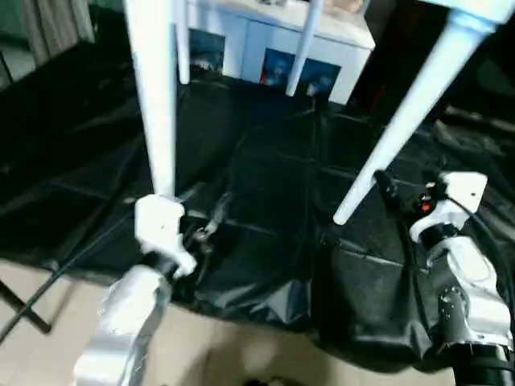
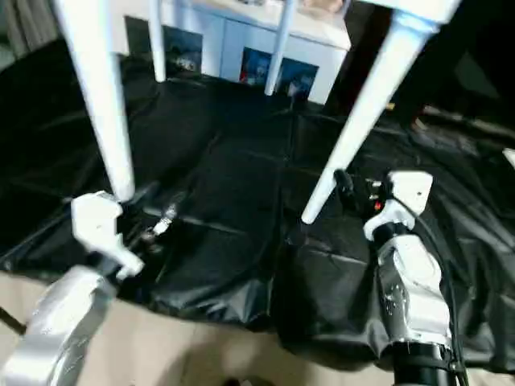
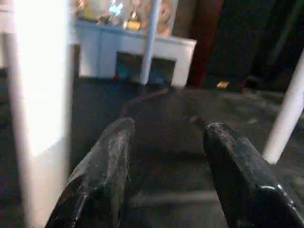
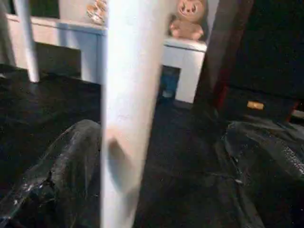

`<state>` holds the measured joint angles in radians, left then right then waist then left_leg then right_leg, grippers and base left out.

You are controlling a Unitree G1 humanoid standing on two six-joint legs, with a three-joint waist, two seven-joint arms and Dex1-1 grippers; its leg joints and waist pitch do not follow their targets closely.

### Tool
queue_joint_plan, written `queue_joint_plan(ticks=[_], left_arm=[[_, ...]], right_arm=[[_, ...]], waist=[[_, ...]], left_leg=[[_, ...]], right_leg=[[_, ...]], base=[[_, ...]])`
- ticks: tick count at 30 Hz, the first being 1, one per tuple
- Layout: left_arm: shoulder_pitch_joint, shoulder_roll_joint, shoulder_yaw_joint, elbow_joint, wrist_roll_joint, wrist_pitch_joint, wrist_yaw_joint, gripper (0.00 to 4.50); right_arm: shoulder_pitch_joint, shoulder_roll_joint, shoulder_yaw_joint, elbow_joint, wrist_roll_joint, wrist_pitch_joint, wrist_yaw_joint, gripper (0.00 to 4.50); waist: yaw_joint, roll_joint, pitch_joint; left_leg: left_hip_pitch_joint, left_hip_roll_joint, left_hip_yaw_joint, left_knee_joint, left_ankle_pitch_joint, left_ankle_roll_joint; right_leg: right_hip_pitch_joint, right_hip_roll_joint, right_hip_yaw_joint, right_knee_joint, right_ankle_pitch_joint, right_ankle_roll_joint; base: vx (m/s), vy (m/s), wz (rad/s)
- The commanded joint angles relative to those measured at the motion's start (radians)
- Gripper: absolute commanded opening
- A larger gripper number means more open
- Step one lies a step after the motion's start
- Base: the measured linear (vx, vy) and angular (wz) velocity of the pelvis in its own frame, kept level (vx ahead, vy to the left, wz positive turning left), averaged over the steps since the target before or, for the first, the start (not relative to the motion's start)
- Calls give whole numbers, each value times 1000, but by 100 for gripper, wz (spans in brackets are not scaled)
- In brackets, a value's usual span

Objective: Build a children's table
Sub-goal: Flip table

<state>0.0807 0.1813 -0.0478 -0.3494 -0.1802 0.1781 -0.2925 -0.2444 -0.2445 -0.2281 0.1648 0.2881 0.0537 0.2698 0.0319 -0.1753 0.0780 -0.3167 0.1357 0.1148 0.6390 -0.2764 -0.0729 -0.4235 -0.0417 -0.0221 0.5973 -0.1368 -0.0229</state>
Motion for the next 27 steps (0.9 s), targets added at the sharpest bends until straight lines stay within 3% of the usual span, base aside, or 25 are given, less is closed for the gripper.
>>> queue_joint_plan(ticks=[1, 2, 3, 5, 7, 8, 10, 12, 13, 14, 15, 16, 18, 19, 20, 21, 23, 25, 26, 27], left_arm=[[0, -1, -7, -26, 7, 7, -9, 273], [1, -1, -5, -26, 6, 6, -9, 273], [2, 0, -5, -26, 5, 6, -10, 273], [10, 10, 19, -28, -16, 7, -16, 273], [21, 35, 42, -33, -19, 18, -23, 273], [21, 35, 42, -33, -19, 18, -23, 273], [30, 57, 60, -40, -18, 31, -23, 273], [39, 82, 82, -54, -28, 40, -35, 273], [42, 88, 88, -60, -30, 44, -38, 273], [51, 96, 100, -75, -37, 52, -41, 273], [64, 104, 115, -95, -46, 62, -44, 273], [70, 107, 120, -102, -50, 65, -45, 273], [110, 131, 132, -146, -83, 69, -77, 273], [128, 143, 137, -166, -106, 71, -96, 273], [133, 148, 139, -171, -114, 70, -103, 273], [144, 161, 144, -184, -137, 70, -127, 273], [154, 184, 153, -195, -155, 69, -162, 273], [160, 189, 164, -204, -169, 65, -179, 273], [161, 192, 165, -207, -171, 63, -181, 273], [163, 193, 168, -208, -174, 59, -183, 273]], right_arm=[[-21, -12, -5, 29, 17, 8, 25, 448], [-27, -14, -4, 36, 18, 8, 32, 448], [-30, -15, -3, 40, 18, 8, 36, 448], [-117, -33, 0, 163, 16, -20, 85, 448], [-227, -56, -6, 331, -15, -63, 85, 448], [-227, -56, -6, 331, -15, -63, 85, 448], [-325, -69, -17, 483, -20, -84, 85, 448], [-423, -76, -18, 636, -22, -100, 124, 448], [-443, -77, -14, 667, -26, -102, 133, 448], [-472, -78, -10, 712, -28, -101, 158, 448], [-503, -78, -3, 759, -29, -103, 191, 448], [-514, -79, 0, 778, -30, -105, 207, 448], [-538, -85, 37, 824, -32, -95, 361, 448], [-537, -94, 66, 834, -45, -98, 444, 448], [-538, -97, 74, 841, -50, -100, 474, 448], [-543, -106, 96, 867, -64, -108, 555, 448], [-548, -132, 142, 900, -101, -115, 662, 448], [-531, -159, 178, 883, -112, -111, 775, 448], [-523, -165, 185, 874, -111, -109, 806, 448], [-506, -173, 195, 855, -110, -104, 838, 448]], waist=[[-3, 30, -25], [-3, 31, -22], [-4, 28, -25], [-10, 30, -20], [-11, 36, -16], [-10, 39, -18], [-7, 43, -14], [-10, 42, 4], [-6, 42, -2], [0, 48, 5], [4, 50, 12], [5, 51, 14], [10, 39, 20], [13, 34, 24], [16, 38, 23], [25, 39, 31], [26, 36, 34], [26, 22, 25], [28, 24, 24], [29, 17, 20]], left_leg=[[5, 72, -5, -101, -237, 93], [15, 72, -2, -100, -293, 76], [15, 72, 2, -99, -324, 55], [-6, 74, -4, -107, -331, 40], [-14, 71, -6, -107, -316, 36], [-13, 73, -5, -104, -313, 34], [-14, 75, 2, -103, -275, 33], [-19, 76, -1, -107, -333, 30], [-19, 74, 0, -104, -312, 29], [-19, 77, -1, -106, -294, 28], [-22, 86, 3, -111, -274, 36], [-21, 89, 3, -112, -283, 34], [-23, 91, 5, -113, -264, 41], [-27, 93, 6, -116, -221, 51], [-26, 94, 6, -115, -201, 55], [-22, 94, 14, -119, -201, 66], [-27, 95, 13, -121, -215, 67], [-29, 99, 13, -119, -153, 71], [-30, 99, 13, -118, -125, 77], [-30, 98, 18, -112, -49, 106]], right_leg=[[32, -64, 19, -84, -504, -105], [22, -65, 16, -91, -568, -92], [23, -70, 13, -97, -604, -72], [35, -83, 0, -100, -647, -40], [38, -91, -7, -110, -682, -21], [38, -94, -10, -111, -685, -22], [34, -99, -16, -113, -651, -37], [31, -98, -29, -119, -694, -34], [39, -104, -29, -123, -696, -23], [37, -110, -26, -120, -672, -37], [38, -108, -28, -114, -601, -79], [37, -108, -30, -108, -594, -92], [40, -113, -27, -106, -577, -108], [42, -116, -22, -103, -550, -125], [44, -116, -21, -98, -533, -136], [37, -113, -17, -99, -518, -155], [39, -114, -16, -96, -544, -159], [45, -116, -13, -86, -482, -176], [48, -117, -12, -81, -450, -187], [47, -115, -10, -73, -369, -211]], base=[[-83, 15, 11], [-69, 11, 17], [-73, 10, 13], [-80, 10, 7], [-92, 6, -5], [-78, -6, -1], [0, 0, 0], [0, 0, 0], [0, 0, 0], [0, 0, 0], [0, 0, 0], [0, 0, 0], [0, 0, 0], [0, 0, 0], [0, 0, 0], [0, 0, 0], [0, 0, 0], [54, -12, 1], [56, -10, 0], [64, -12, 2]])
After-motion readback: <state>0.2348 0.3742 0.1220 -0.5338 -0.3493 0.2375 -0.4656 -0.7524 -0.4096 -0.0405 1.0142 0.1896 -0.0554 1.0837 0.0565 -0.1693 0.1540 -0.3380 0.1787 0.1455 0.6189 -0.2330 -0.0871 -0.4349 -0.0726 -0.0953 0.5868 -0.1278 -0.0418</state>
